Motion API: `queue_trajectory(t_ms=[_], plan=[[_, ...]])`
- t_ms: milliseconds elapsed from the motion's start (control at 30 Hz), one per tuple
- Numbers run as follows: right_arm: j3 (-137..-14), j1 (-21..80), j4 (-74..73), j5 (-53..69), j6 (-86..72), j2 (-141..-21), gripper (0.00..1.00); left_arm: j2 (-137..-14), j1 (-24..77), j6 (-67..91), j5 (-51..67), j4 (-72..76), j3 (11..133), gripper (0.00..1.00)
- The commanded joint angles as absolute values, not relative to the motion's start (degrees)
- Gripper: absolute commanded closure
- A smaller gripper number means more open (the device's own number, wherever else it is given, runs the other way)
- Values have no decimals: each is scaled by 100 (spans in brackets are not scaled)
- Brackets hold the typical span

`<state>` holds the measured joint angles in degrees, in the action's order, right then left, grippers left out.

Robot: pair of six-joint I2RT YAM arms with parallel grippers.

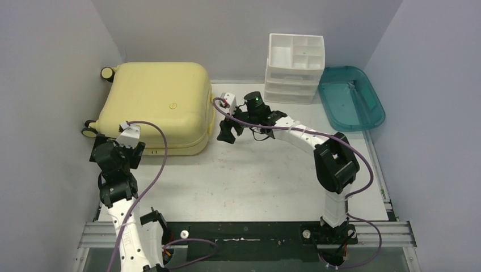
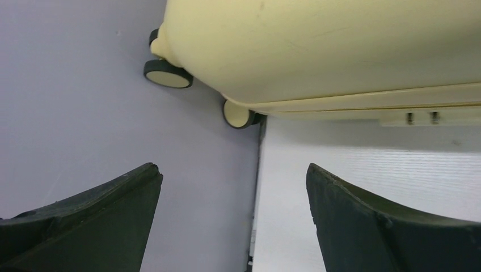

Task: Open, take out, and arrange the luggage
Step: Adjust the luggage at the center of the board.

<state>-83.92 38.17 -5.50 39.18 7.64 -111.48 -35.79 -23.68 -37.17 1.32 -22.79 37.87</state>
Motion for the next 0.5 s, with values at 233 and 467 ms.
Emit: queue_trajectory(t_ms=[233, 467], plan=[[-7507, 3884, -389, 4746, 1989, -9683, 0, -5449, -2808, -5731, -1365, -882, 4349, 3], [-7540, 3940, -797, 4620, 2333, -9338, 0, -6151, -3161, -6215, -1150, -760, 5077, 3]])
